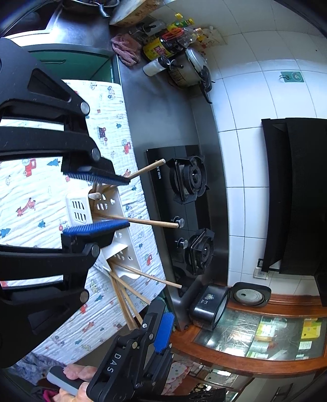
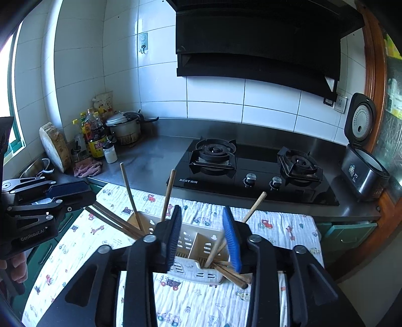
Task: Organize utensils
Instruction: 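Lower the chopsticks into the holder and open both tools to release them, then withdraw both open tools away from the holder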
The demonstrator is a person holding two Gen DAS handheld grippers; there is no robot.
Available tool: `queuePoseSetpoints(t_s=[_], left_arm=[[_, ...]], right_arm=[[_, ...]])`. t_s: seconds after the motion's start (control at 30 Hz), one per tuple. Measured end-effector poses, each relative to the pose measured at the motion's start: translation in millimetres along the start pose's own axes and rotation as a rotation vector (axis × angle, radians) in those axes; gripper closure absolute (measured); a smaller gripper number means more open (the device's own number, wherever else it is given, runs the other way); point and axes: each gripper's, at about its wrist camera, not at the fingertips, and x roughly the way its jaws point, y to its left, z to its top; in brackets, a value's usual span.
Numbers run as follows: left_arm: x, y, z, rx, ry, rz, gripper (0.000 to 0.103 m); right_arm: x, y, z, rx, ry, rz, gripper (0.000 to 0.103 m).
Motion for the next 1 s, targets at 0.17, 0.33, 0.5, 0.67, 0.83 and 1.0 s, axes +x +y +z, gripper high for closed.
queuePoseSetpoints(t_s=[0.17,0.33,0.5,0.67,0.83,1.0], left_arm=[[-16,0,-3,-0.003,-0.022,0.011,0.063],[-34,0,-7,-0.014,-0.047,0.023,0.052],[-49,0,-14,-0.025,-0.065,0.028,0.045],[-62,-2,-25,-0.031,-0.081,0.052,0.035],[-71,-4,-39,-0.038,-0.092,0.071,0.021],[-79,-6,-52,-0.037,-0.097,0.077,0.014]], right_arm=[[-13,1,-2,-0.013,-0.015,-0.007,0.058],[-28,-1,-3,-0.004,-0.032,-0.006,0.050],[-44,1,-9,-0.004,-0.045,-0.007,0.044],[-58,2,-19,0.007,-0.051,-0.017,0.033],[-69,3,-33,0.007,-0.048,-0.035,0.025],[-78,3,-47,0.004,-0.044,-0.055,0.020]])
